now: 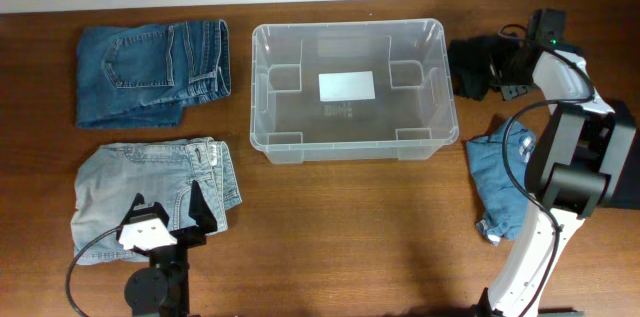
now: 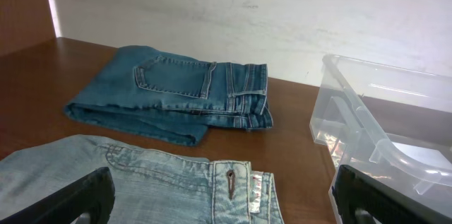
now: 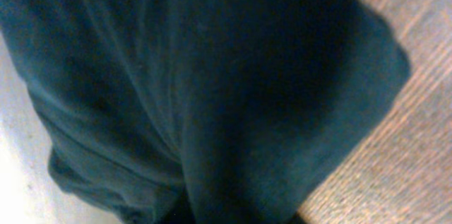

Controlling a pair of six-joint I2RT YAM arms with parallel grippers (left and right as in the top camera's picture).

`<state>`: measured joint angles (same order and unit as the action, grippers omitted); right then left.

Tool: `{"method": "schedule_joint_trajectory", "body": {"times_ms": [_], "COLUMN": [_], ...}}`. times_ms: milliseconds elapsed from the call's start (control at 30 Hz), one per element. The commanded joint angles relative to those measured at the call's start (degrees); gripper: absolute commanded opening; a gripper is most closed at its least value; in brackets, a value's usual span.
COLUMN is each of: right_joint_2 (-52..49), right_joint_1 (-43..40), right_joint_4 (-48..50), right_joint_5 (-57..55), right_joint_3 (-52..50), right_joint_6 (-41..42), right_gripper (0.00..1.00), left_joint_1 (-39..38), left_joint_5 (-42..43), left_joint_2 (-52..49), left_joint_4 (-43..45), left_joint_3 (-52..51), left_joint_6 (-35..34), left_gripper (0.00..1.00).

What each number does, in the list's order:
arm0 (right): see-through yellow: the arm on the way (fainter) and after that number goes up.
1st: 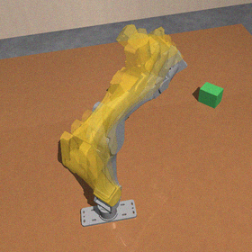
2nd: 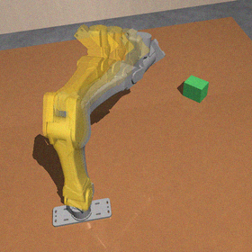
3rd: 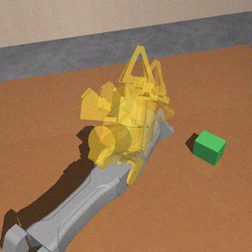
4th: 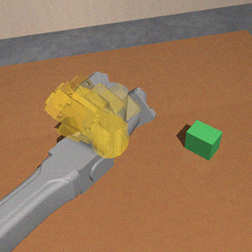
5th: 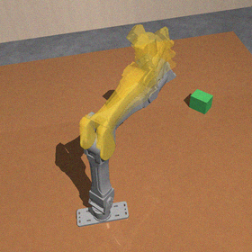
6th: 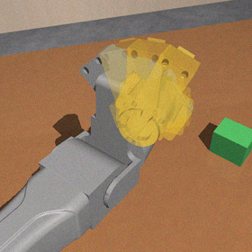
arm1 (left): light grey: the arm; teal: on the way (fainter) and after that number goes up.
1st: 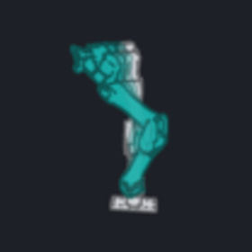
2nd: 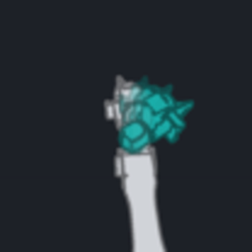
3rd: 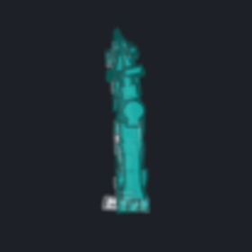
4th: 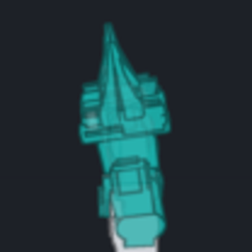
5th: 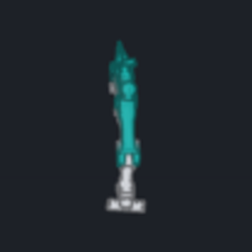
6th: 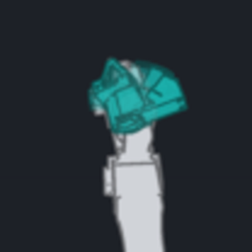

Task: Pack container
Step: 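Lower the right gripper onto the black garment and grasp it, then lift the black garment and carry it left over the container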

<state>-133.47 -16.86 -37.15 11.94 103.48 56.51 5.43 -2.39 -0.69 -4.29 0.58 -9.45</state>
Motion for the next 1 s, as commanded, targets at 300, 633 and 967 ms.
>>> {"method": "schedule_joint_trajectory", "body": {"times_ms": [300,633,967], "right_joint_2": [1.8,9.7,20.0], "right_joint_1": [-7.5,-6.7,5.9], "right_joint_4": [-0.3,-1.4,-12.5], "right_joint_5": [24.5,51.9,54.2], "right_joint_3": [10.3,25.9,28.9], "right_joint_6": [-13.4,-15.1,-22.1], "right_gripper": [0.04,0.04,0.04], "left_joint_1": [0.4,0.4,0.4], "left_joint_5": [-0.4,-0.4,-0.4], "left_joint_2": [0.3,0.3,0.3], "left_joint_4": [-0.3,-0.3,-0.3], "left_joint_3": [-0.1,-0.1,-0.1], "left_joint_6": [0.5,0.5,0.5], "left_gripper": [0.99,0.99,0.99]}}
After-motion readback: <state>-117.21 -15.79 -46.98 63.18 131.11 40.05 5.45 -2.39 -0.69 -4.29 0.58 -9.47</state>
